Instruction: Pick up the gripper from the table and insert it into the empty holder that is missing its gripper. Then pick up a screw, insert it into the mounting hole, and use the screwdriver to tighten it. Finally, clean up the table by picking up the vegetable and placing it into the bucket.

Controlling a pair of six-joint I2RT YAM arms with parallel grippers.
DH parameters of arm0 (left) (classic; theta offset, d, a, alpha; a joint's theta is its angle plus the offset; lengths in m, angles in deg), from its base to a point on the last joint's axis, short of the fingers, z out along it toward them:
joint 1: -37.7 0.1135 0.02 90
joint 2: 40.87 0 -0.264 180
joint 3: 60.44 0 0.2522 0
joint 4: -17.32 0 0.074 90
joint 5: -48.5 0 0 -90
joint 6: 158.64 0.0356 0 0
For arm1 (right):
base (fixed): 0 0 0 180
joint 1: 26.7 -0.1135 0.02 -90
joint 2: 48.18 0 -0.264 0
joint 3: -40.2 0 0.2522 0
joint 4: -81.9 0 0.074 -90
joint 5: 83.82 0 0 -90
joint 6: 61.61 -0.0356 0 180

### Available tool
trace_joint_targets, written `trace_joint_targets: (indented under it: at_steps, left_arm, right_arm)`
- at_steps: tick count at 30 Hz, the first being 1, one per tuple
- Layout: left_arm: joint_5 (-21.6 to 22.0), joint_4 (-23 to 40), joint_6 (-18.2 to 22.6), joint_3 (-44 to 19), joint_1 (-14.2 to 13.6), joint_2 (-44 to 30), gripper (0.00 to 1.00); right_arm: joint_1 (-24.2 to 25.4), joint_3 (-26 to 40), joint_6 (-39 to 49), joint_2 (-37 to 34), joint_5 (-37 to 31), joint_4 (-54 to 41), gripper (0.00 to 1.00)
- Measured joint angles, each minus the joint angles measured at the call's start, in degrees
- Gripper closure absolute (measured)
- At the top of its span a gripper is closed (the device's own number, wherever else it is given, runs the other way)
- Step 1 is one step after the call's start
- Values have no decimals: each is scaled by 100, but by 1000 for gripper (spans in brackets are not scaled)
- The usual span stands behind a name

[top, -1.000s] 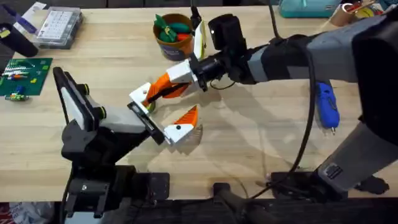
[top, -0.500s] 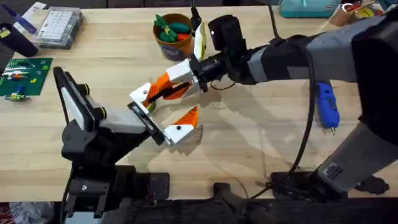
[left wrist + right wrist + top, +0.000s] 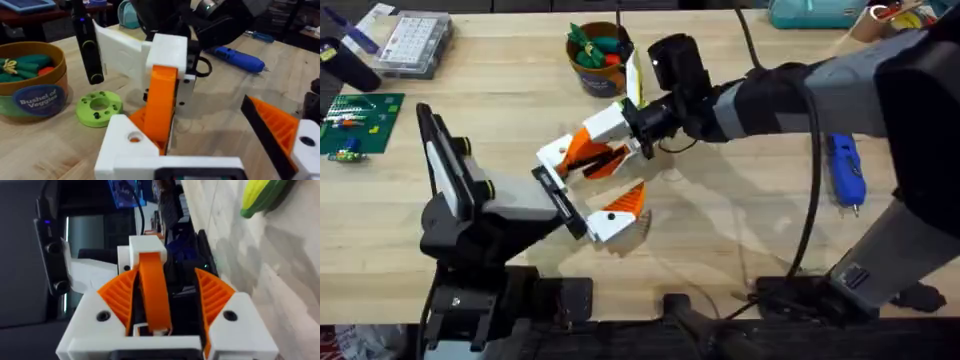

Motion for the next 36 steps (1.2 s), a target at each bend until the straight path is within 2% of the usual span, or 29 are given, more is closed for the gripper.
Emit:
trace_joint_targets:
  at_steps: [3,5,8,17,21,25,29,33,36]
  left_arm:
    - [-87,-13,25,0,-2,0,11]
    - [-128,-12,33,0,-3,-2,11]
    - [-208,-12,34,0,-25,0,11]
    - [-249,-10,53,0,-28,-2,11]
    - [-251,-10,53,0,-28,-2,11]
    - [-263,-2,53,0,-28,-2,11]
    - [-269,-8,53,0,-32,0,11]
    - [-269,-8,55,0,-32,0,11]
    - [-269,-8,55,0,-32,-2,11]
  right_arm:
    - [44,-10,7,-40,103,-11,250]
    - [104,-16,14,-57,165,-12,103]
    - [220,-18,16,-60,213,-4,16]
    - [597,-26,43,-58,422,5,6]
    - [616,-299,86,-14,348,46,5]
    - [709,-1065,180,466,116,-29,5]
    - [1162,-1668,279,1342,-175,-2,6]
    - [1551,-1923,399,1760,-352,358,6]
    - [1479,-2018,440,1755,-385,720,6]
